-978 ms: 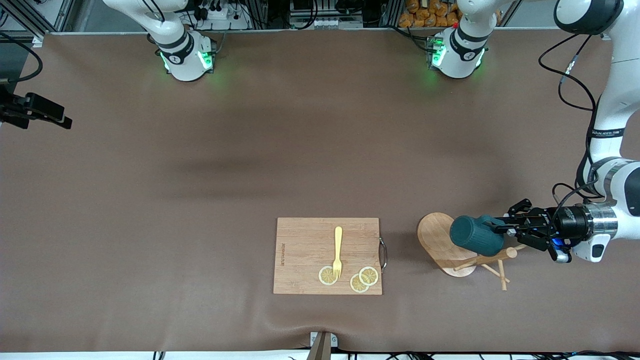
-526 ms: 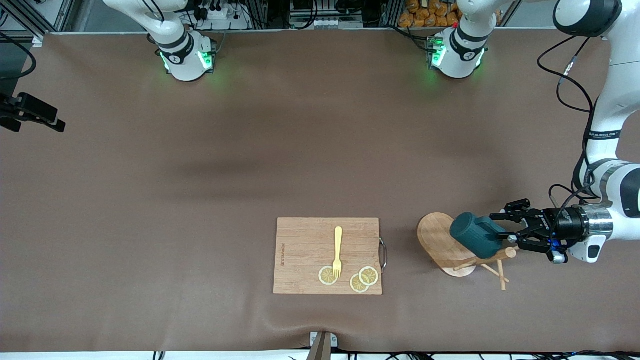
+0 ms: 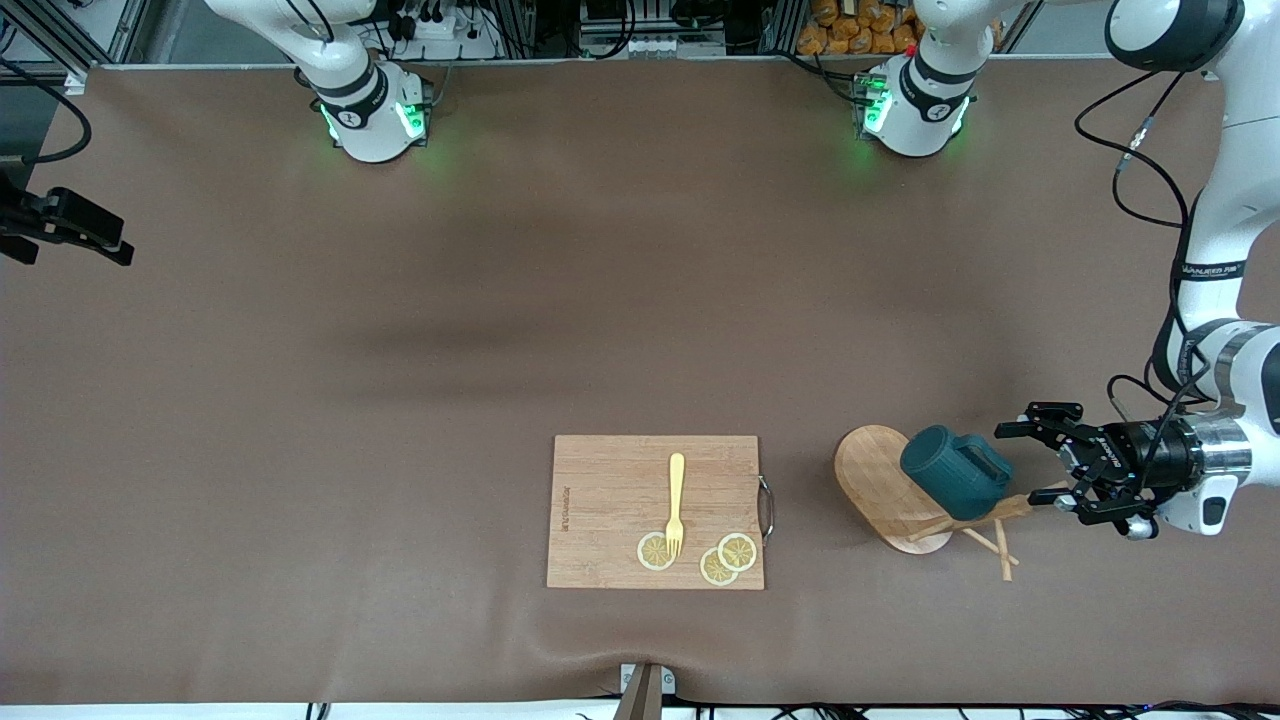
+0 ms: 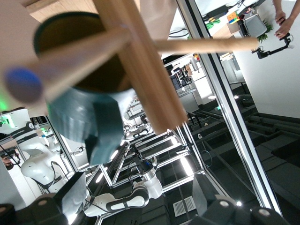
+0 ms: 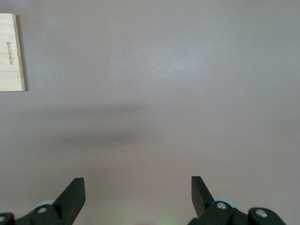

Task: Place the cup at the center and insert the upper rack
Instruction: 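Open the left gripper and release the hanging mug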

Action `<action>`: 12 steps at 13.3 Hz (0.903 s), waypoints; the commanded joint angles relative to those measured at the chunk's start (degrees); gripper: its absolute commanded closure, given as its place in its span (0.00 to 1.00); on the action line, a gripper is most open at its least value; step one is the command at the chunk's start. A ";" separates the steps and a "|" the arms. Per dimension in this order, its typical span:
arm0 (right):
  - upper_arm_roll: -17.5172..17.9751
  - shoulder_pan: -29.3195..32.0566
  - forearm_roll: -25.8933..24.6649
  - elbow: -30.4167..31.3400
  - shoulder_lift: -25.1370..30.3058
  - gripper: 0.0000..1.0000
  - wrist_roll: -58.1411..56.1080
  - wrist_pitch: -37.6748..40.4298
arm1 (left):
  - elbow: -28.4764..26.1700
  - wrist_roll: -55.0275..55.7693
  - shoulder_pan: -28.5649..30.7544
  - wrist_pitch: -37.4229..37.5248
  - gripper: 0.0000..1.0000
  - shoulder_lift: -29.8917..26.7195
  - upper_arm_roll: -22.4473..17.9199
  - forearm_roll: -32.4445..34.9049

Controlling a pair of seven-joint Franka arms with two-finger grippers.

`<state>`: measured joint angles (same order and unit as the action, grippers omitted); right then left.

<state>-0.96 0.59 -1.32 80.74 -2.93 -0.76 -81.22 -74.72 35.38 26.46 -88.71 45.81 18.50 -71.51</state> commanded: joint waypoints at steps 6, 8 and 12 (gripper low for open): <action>-0.18 0.55 -0.53 -0.94 -0.06 0.00 0.50 0.63 | -0.86 0.92 2.37 1.95 0.00 -15.55 -0.13 11.19; -0.18 0.29 -0.27 -0.94 -0.15 0.00 0.59 0.45 | -1.04 0.74 2.28 3.70 0.00 -20.30 0.04 17.77; 0.17 -0.50 -0.09 -0.94 -0.15 0.00 0.41 0.27 | -1.04 0.04 2.02 6.35 0.00 -29.70 5.03 32.26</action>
<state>-1.14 0.52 -1.29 80.61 -2.93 -0.73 -81.19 -73.48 35.81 28.35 -82.93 22.11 20.71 -45.49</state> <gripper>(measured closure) 0.000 0.000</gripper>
